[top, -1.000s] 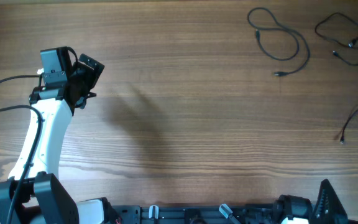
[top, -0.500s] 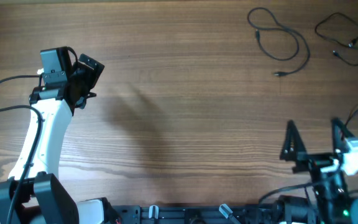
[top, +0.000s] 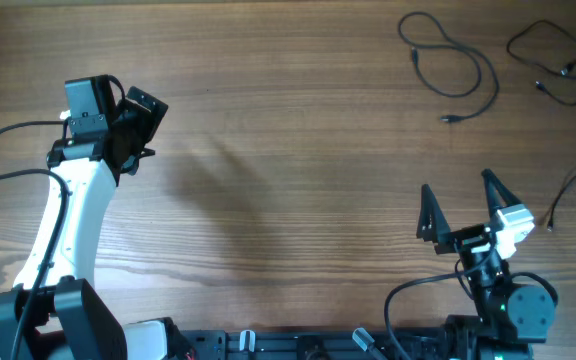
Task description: Untangle cables
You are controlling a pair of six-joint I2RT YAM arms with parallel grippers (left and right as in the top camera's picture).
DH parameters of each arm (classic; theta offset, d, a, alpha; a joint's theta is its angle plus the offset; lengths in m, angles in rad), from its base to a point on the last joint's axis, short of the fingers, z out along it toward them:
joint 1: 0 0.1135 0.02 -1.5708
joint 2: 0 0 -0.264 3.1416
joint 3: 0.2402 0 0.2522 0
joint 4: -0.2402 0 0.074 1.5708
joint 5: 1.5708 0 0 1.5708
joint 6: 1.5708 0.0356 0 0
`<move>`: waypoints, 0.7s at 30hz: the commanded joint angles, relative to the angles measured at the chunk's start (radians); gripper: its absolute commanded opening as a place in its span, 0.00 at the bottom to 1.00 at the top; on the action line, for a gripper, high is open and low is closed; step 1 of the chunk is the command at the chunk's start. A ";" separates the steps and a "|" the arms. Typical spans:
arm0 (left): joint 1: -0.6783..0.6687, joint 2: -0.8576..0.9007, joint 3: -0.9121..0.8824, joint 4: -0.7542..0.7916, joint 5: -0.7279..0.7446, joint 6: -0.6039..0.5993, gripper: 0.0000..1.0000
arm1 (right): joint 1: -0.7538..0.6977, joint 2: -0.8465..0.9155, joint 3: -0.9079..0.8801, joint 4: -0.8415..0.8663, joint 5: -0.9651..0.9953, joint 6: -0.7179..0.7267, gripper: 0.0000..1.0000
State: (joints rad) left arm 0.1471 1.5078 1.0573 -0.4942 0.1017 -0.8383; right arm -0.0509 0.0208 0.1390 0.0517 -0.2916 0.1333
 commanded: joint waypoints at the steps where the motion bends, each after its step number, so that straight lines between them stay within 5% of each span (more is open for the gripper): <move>1: 0.006 -0.008 -0.002 0.000 -0.010 0.016 1.00 | 0.005 -0.017 -0.055 0.026 0.051 0.001 1.00; 7: 0.006 -0.008 -0.002 0.000 -0.010 0.016 1.00 | 0.006 -0.018 -0.133 0.066 0.214 0.113 1.00; 21: 0.006 -0.008 -0.002 0.000 -0.010 0.016 1.00 | 0.008 -0.018 -0.135 -0.049 0.224 -0.027 0.99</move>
State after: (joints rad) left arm 0.1471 1.5078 1.0573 -0.4946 0.1017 -0.8383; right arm -0.0483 0.0174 0.0059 -0.0025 -0.0868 0.1284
